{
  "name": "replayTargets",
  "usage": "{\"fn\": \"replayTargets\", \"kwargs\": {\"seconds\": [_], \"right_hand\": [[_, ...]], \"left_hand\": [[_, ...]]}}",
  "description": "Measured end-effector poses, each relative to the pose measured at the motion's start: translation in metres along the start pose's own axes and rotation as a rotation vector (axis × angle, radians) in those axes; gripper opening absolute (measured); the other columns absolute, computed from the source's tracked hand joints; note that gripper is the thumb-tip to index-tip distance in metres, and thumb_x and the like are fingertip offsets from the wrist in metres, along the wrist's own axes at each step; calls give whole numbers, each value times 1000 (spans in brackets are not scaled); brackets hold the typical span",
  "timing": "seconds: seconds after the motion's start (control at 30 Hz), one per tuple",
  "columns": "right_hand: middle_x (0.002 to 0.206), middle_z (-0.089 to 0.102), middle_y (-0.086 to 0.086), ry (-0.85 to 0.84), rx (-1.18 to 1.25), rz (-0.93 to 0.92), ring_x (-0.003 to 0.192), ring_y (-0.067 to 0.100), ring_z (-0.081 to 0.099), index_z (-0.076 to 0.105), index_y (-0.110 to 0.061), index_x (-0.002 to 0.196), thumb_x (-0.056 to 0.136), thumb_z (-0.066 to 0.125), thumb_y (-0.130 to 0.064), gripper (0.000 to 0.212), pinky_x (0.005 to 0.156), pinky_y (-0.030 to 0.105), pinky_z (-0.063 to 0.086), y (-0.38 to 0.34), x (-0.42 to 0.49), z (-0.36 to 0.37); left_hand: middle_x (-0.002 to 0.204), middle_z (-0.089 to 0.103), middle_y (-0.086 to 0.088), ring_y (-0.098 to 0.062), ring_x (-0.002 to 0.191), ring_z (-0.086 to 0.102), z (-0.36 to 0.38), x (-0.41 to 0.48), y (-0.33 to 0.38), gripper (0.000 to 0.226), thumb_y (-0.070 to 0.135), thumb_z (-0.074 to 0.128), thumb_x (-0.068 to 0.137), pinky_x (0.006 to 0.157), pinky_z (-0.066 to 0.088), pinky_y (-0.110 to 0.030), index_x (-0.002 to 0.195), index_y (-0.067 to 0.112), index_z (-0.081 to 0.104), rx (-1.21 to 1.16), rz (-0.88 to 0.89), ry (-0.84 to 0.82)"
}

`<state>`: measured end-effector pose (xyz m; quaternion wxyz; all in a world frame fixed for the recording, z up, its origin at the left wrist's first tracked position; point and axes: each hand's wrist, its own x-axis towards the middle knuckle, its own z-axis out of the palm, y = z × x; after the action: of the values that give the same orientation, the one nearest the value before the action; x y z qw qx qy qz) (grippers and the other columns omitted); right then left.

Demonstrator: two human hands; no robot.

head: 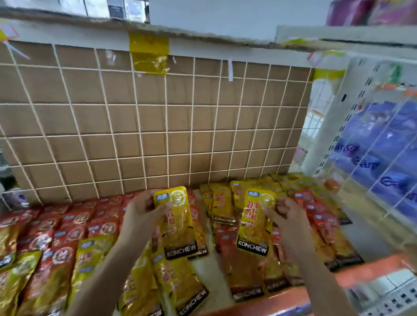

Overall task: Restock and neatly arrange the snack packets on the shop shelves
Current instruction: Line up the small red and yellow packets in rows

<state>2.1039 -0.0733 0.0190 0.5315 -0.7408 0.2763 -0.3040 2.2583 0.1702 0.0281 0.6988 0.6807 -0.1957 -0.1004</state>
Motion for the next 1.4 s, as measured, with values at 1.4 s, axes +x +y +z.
{"fn": "replayTargets", "kwargs": {"seconds": [1.4], "right_hand": [[131, 51, 0, -296, -523, -257, 119, 19, 48, 47, -25, 130, 86, 59, -41, 48, 93, 28, 40, 37, 90, -13]], "left_hand": [[129, 47, 3, -15, 119, 45, 121, 57, -52, 31, 31, 57, 91, 95, 37, -26, 121, 24, 55, 787, 135, -167]]}}
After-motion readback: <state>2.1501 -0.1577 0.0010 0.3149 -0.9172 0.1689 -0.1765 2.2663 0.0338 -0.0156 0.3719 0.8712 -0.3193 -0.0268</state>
